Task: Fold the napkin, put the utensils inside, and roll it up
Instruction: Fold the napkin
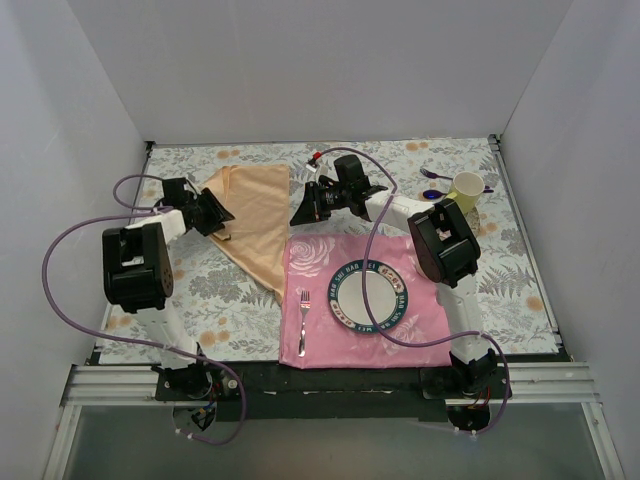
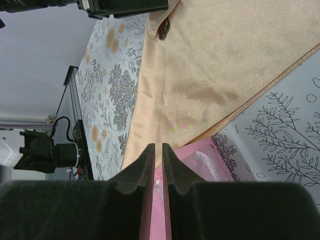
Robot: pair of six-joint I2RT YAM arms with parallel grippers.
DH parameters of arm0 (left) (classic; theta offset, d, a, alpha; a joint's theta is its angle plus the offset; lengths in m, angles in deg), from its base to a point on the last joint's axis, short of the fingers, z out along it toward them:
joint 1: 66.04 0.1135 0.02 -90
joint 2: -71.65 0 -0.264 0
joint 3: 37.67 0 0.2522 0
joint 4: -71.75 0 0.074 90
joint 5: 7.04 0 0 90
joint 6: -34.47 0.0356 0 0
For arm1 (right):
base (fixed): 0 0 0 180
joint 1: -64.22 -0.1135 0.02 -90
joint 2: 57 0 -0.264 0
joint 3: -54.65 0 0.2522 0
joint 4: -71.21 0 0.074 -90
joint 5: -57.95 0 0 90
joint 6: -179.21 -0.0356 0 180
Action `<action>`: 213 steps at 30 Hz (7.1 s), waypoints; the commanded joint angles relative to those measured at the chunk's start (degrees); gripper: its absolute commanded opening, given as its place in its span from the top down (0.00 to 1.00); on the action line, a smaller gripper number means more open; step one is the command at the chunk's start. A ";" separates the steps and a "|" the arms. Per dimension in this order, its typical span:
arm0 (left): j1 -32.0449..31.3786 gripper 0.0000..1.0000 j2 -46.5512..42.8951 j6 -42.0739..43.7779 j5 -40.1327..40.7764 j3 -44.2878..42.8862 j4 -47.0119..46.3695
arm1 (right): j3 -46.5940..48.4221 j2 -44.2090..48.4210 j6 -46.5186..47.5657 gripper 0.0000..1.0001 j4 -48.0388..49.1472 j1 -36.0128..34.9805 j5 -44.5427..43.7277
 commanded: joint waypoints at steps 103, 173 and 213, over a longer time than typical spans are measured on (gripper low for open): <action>-21.55 0.85 -8.70 14.53 52.53 2.08 11.27 | -0.28 3.03 1.44 0.81 0.72 -0.25 2.15; -16.27 0.73 -34.28 -46.99 -4.16 39.70 -4.89 | -13.64 18.76 11.89 0.57 -12.20 -3.59 -5.06; -12.49 1.00 -38.41 -50.07 -6.62 37.32 -8.59 | -16.01 12.26 11.02 0.49 -1.66 -17.39 -7.26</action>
